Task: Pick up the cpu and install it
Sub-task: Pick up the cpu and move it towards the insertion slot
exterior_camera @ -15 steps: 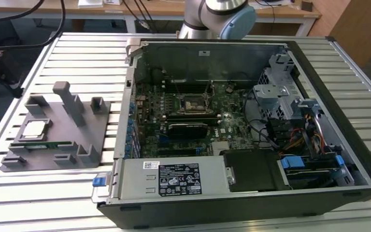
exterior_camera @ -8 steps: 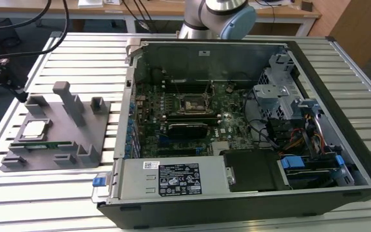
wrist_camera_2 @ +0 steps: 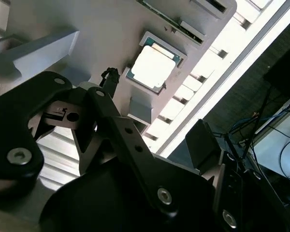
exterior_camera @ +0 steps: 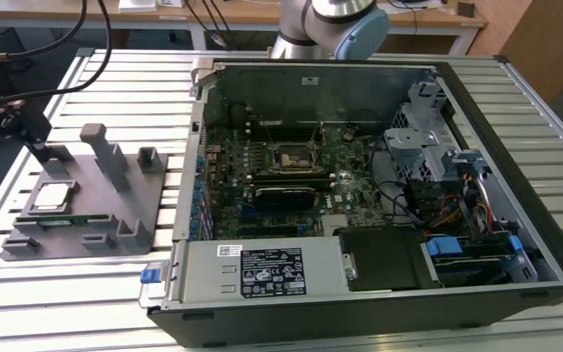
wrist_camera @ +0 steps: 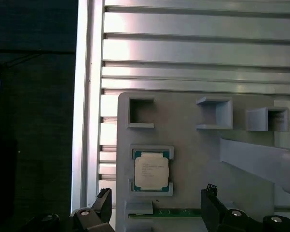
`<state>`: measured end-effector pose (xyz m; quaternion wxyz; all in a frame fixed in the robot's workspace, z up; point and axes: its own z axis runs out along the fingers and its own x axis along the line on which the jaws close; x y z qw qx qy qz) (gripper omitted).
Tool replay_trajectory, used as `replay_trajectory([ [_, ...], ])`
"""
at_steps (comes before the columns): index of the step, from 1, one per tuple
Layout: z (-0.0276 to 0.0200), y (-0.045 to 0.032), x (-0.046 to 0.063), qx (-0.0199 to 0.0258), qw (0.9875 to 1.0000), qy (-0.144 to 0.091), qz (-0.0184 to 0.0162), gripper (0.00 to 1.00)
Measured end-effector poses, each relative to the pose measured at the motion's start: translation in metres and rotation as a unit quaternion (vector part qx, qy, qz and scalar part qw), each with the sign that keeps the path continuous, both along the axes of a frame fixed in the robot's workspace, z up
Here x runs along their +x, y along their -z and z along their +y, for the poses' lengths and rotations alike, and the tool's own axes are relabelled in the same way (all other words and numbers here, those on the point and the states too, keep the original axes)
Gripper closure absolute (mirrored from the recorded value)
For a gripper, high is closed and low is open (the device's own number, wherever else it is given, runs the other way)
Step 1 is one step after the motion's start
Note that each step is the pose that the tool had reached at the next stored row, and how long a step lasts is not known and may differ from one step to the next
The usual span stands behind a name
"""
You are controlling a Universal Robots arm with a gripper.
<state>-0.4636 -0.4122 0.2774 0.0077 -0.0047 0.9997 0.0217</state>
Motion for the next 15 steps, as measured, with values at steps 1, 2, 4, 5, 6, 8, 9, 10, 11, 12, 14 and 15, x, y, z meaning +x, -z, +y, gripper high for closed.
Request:
replay_trajectory([
  [1, -0.0001, 0.0018, 0.000, 0.0000, 1.0000, 0.000, 0.0000, 0.18],
  [2, -0.0002, 0.0037, 0.000, 0.0000, 1.0000, 0.000, 0.0000, 0.18],
  [4, -0.0002, 0.0074, 0.000, 0.0000, 1.0000, 0.000, 0.0000, 0.18],
  [5, -0.0003, 0.0091, 0.000, 0.0000, 1.0000, 0.001, 0.0000, 0.18],
  [6, -0.0003, 0.0110, 0.000, 0.0000, 1.0000, 0.002, 0.0000, 0.18],
  [8, -0.0003, 0.0146, 0.000, 0.0000, 1.0000, 0.003, 0.0000, 0.18],
  [9, -0.0003, 0.0164, 0.000, 0.0000, 1.0000, 0.003, 0.0000, 0.18],
  [10, -0.0004, 0.0183, 0.000, 0.0000, 1.0000, 0.003, 0.0000, 0.18],
  [11, -0.0004, 0.0201, 0.000, 0.0000, 1.0000, 0.003, 0.0000, 0.18],
  [12, -0.0004, 0.0219, 0.000, 0.0000, 1.0000, 0.003, 0.0000, 0.18],
  [14, -0.0006, 0.0256, 0.000, 0.0000, 1.0000, 0.003, 0.0000, 0.18],
  [15, -0.0007, 0.0274, 0.000, 0.0000, 1.0000, 0.003, 0.0000, 0.18],
])
